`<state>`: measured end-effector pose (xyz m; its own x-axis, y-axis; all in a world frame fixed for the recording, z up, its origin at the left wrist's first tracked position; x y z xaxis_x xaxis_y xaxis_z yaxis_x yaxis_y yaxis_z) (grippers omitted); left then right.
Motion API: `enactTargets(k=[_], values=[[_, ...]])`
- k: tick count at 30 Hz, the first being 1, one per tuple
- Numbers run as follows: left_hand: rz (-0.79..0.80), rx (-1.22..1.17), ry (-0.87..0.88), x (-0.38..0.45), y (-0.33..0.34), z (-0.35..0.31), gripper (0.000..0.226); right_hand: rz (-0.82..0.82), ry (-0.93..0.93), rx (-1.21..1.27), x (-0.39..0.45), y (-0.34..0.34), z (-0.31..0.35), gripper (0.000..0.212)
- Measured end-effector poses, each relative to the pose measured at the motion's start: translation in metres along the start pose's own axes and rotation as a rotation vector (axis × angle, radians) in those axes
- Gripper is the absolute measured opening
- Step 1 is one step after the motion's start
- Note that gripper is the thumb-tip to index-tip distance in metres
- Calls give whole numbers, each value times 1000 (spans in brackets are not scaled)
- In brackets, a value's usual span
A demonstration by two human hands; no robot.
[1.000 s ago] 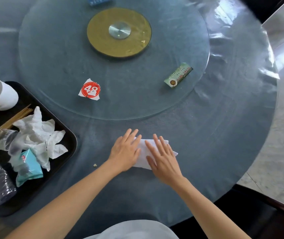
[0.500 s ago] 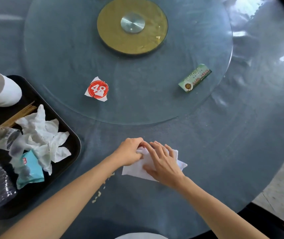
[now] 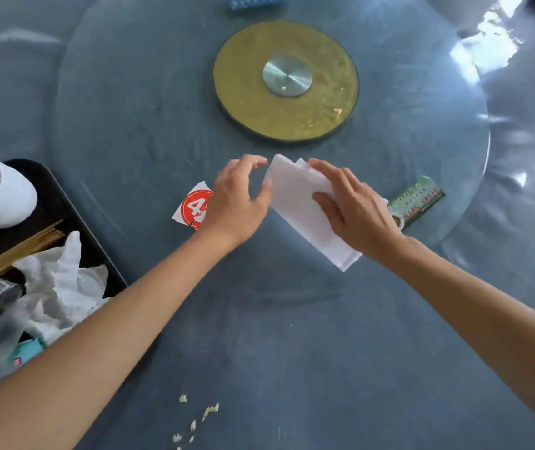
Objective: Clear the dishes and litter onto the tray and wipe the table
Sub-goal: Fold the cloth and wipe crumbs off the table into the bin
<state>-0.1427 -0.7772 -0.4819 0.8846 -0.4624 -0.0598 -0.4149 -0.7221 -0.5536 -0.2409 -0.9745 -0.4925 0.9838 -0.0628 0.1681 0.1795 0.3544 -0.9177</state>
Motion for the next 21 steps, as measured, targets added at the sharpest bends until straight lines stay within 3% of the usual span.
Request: enactTargets(k=[2,5,10,15,19,21], values=[[-67,133,-102,12,1,31,36,10,89,-87,42,14,-19,51],[-41,296,-202,4,5,80,44,115,318,-235,79,52,-35,58],[-34,522,-98,-26,5,128,58,61,427,-328,80,96,-32,56],[-60,573,-37,-25,3,142,55,98,117,-370,35,107,8,57],[-74,566,16,-20,-6,153,54,96,-183,-240,-30,114,62,65],[-87,550,30,-15,-12,157,55,138,-304,-167,-31,113,70,57]])
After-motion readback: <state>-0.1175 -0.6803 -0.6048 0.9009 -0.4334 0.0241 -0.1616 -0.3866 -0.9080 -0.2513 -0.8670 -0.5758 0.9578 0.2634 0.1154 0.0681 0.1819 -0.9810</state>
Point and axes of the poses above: each hand's wrist, its own x-axis towards the middle knuckle, its own y-axis out of the palm, z = x × y, the point moved 2 cm from there along x, towards the middle knuckle, and after that the axes turned 4 degrees about -x, right-handed, at the moved point
